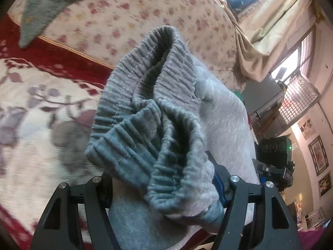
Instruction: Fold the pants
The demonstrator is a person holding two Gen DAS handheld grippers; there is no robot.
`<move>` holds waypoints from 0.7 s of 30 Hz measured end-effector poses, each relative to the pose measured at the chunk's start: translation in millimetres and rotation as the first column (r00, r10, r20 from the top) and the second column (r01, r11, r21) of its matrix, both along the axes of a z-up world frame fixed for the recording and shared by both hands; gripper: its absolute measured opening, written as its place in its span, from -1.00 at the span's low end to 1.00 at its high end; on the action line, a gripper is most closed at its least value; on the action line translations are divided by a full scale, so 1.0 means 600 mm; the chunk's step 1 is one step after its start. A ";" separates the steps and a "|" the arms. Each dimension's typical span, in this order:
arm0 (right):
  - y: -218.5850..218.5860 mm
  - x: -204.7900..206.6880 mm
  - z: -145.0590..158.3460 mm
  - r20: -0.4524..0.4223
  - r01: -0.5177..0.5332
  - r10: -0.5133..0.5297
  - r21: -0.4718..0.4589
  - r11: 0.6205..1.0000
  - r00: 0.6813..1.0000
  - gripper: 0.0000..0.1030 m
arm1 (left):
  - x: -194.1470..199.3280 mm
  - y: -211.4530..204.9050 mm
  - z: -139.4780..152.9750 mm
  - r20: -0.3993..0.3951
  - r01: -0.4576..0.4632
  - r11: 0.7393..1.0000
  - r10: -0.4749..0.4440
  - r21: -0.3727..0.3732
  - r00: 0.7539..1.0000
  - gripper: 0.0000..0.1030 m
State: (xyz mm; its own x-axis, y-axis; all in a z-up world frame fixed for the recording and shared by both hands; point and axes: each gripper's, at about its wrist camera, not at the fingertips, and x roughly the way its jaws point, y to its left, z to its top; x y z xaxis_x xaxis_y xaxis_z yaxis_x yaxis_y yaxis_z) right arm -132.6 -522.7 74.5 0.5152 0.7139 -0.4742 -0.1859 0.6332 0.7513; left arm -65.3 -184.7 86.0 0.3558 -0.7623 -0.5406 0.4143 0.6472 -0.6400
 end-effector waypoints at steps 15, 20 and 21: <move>-0.101 -0.034 -0.085 -0.093 0.100 -0.107 -0.083 0.992 0.990 0.77 | -0.033 -0.091 -0.061 -0.010 0.008 0.994 -0.007 0.113 1.000 0.55; -0.101 -0.056 -0.057 -0.061 0.142 -0.159 -0.212 0.967 0.985 0.81 | -0.049 -0.072 -0.053 0.027 -0.054 0.987 0.050 0.153 0.998 0.70; -0.100 -0.062 -0.050 -0.048 0.151 -0.168 -0.241 0.959 0.985 0.82 | -0.053 -0.071 -0.045 0.045 -0.072 0.983 0.066 0.168 0.997 0.70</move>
